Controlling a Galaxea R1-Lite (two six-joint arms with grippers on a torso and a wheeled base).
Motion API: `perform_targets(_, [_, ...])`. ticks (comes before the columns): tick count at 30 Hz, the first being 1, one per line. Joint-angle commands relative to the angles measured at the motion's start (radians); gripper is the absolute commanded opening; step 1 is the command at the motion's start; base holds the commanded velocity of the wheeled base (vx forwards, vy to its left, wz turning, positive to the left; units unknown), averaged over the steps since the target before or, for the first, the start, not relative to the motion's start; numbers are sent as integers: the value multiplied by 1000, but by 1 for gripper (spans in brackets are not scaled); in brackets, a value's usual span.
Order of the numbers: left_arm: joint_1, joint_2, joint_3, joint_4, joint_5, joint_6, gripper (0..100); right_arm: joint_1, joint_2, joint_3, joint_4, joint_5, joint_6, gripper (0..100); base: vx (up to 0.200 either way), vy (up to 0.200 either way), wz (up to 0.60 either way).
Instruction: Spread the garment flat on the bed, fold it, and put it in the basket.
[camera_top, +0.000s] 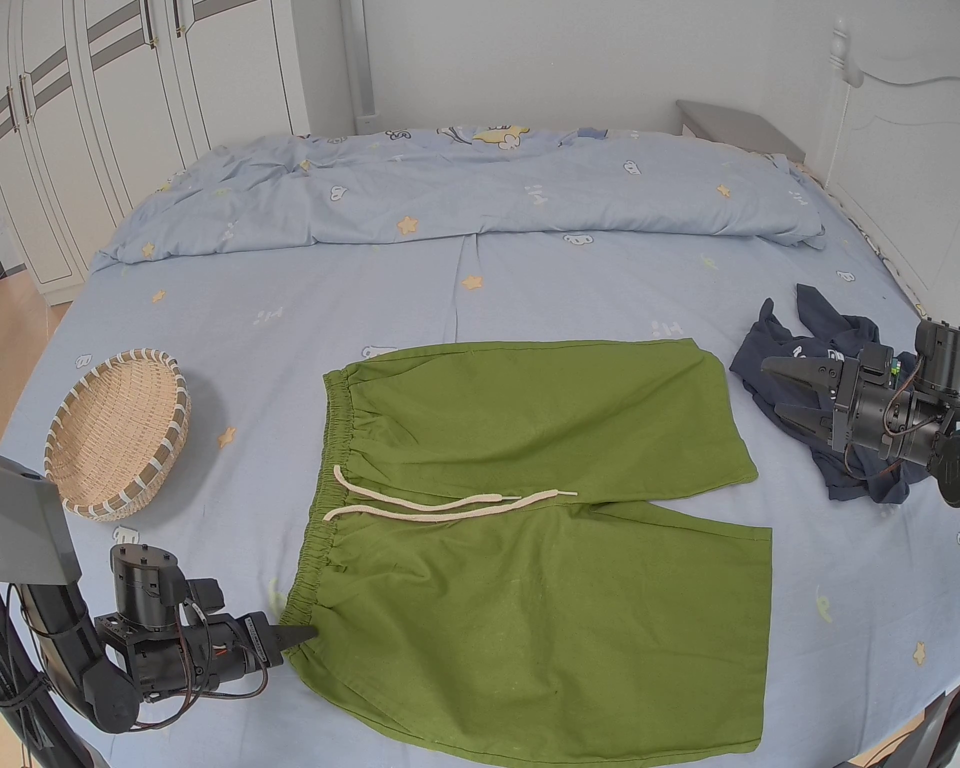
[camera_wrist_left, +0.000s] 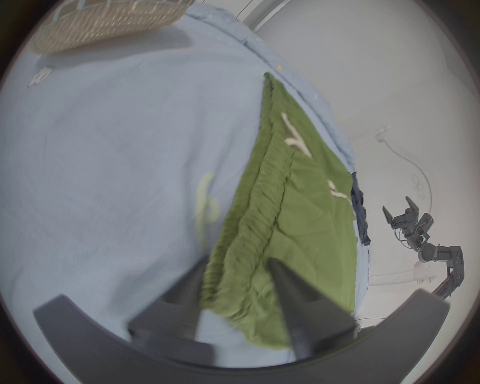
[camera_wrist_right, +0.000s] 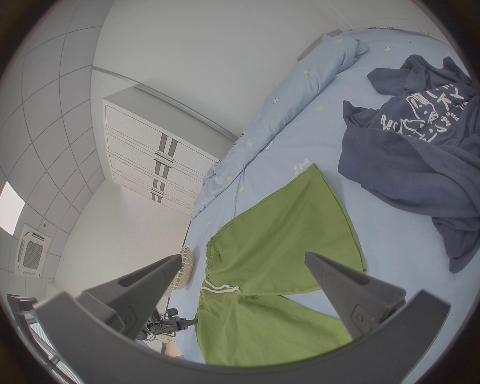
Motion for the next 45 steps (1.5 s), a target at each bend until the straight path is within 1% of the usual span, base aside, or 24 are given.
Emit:
perform_targets(1, [0, -83, 16, 46, -2, 1, 0, -1, 7, -1, 0, 0, -1, 100, 0, 0, 0])
perform_targets(3, [0, -89, 16, 52, -2, 1, 0, -1, 7, -1, 0, 0, -1, 100, 0, 0, 0])
perform_targets(4, [0, -130, 16, 101, -4, 2, 0, -3, 9, -1, 0, 0, -1, 100, 0, 0, 0])
perform_targets(6, [-2, -152, 16, 123, -4, 2, 0, -1, 9, -1, 0, 0, -1, 100, 0, 0, 0])
perform_targets(10, [-12, -166, 16, 169, -2, 2, 0, -1, 10, -1, 1, 0, -1, 100, 0, 0, 0])
perform_targets(12, [-12, -166, 16, 169, -2, 2, 0, -1, 10, -1, 1, 0, -1, 100, 0, 0, 0])
perform_targets(13, [-11, -215, 16, 246, 1, 2, 0, 2, 10, -1, 1, 0, -1, 100, 0, 0, 0])
perform_targets(14, [-12, -245, 16, 293, -2, 2, 0, 2, 12, 0, 1, 0, -2, 100, 0, 0, 0])
perform_targets(19, [-11, -337, 16, 425, -2, 4, 0, 5, 22, 2, 1, 0, -2, 100, 0, 0, 0])
perform_targets(24, [-8, -380, 16, 517, -4, 5, 0, 6, 25, 3, 1, 0, -4, 100, 0, 0, 0])
perform_targets(27, [-5, -391, 16, 543, -2, 7, 0, 6, 32, 5, 1, 0, -4, 100, 0, 0, 0])
perform_targets(45, [-12, -391, 16, 601, -2, 11, 0, 19, 32, 25, 1, -3, -5, 100, 0, 0, 0])
